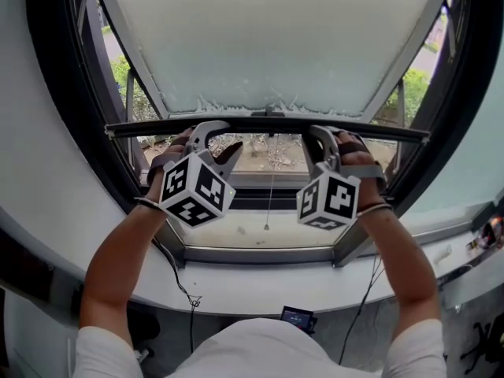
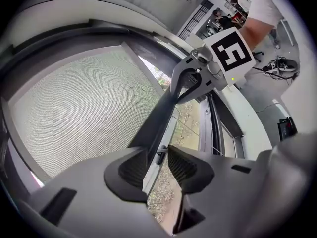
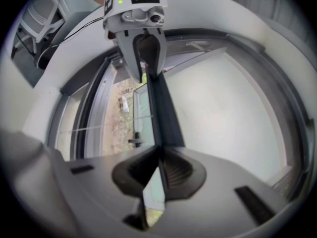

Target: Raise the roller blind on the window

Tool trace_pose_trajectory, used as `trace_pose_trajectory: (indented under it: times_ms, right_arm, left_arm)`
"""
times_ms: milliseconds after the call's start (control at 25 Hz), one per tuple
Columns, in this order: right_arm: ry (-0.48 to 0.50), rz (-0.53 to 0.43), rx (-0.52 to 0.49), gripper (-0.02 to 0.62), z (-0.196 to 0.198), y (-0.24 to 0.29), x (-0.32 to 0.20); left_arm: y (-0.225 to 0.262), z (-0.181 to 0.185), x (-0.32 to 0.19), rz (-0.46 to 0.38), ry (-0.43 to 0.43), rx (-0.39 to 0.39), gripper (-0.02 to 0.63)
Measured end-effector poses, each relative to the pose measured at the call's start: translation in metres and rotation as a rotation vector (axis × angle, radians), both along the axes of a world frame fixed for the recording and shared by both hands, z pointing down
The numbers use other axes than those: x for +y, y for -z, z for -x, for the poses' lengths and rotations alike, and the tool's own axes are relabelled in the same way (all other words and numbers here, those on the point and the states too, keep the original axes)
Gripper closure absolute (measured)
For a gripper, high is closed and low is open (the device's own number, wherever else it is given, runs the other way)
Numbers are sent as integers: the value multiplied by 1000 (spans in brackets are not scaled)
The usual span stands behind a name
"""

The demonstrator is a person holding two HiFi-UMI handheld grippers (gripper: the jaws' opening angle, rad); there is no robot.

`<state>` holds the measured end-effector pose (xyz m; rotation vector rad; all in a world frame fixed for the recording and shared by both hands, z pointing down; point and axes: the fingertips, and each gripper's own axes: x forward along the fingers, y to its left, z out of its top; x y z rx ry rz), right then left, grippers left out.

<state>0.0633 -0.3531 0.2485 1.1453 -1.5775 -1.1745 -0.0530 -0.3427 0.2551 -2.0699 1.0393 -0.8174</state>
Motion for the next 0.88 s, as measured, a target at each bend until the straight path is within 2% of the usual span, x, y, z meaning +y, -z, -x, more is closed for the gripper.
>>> trace_pose_trajectory:
  times_ms: [440,880]
  right_arm:
    - [0,-62,-12,552,0,38,-2]
    - [-1,-104,11,552,0,61,-1]
  left_arm:
    - [38,1,-2,-66,-8,23,466]
    - [61,1,-2,-119,-12,-3,466]
